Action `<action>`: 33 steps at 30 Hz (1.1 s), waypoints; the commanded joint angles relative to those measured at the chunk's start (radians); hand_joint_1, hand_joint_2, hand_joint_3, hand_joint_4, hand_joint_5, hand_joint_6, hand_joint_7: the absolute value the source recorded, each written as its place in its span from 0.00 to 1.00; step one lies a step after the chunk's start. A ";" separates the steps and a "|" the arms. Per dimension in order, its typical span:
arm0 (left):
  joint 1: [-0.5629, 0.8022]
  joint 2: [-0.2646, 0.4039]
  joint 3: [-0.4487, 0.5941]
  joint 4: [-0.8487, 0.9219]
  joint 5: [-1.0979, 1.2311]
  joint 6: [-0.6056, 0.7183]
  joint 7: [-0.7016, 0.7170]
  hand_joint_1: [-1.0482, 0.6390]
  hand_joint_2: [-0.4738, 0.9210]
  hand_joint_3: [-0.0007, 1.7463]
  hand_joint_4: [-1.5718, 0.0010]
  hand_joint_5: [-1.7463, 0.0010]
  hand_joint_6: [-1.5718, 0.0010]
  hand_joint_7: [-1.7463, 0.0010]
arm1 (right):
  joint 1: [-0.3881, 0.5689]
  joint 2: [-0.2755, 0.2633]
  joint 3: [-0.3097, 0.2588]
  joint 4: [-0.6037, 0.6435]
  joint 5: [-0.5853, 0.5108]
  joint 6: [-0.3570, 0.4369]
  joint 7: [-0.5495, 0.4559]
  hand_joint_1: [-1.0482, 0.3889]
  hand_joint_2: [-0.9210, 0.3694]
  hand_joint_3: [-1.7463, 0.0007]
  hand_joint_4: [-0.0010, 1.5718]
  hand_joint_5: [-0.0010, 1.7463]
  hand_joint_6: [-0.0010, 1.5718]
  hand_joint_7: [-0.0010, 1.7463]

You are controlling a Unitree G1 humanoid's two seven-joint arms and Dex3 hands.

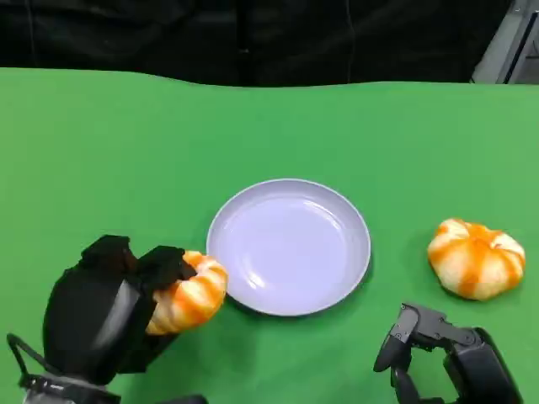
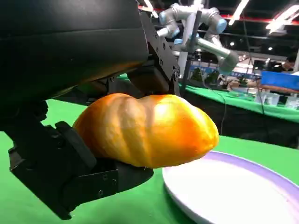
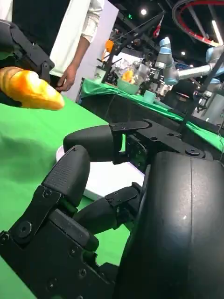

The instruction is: Grasp the bread from the table and place it into the plate.

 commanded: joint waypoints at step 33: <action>-0.484 -0.202 -0.128 0.521 0.002 -0.065 0.121 0.52 0.58 0.72 0.43 0.00 0.53 0.04 | 0.001 -0.012 -0.007 -0.018 0.020 0.014 0.001 0.37 0.46 0.15 0.51 1.00 0.49 0.87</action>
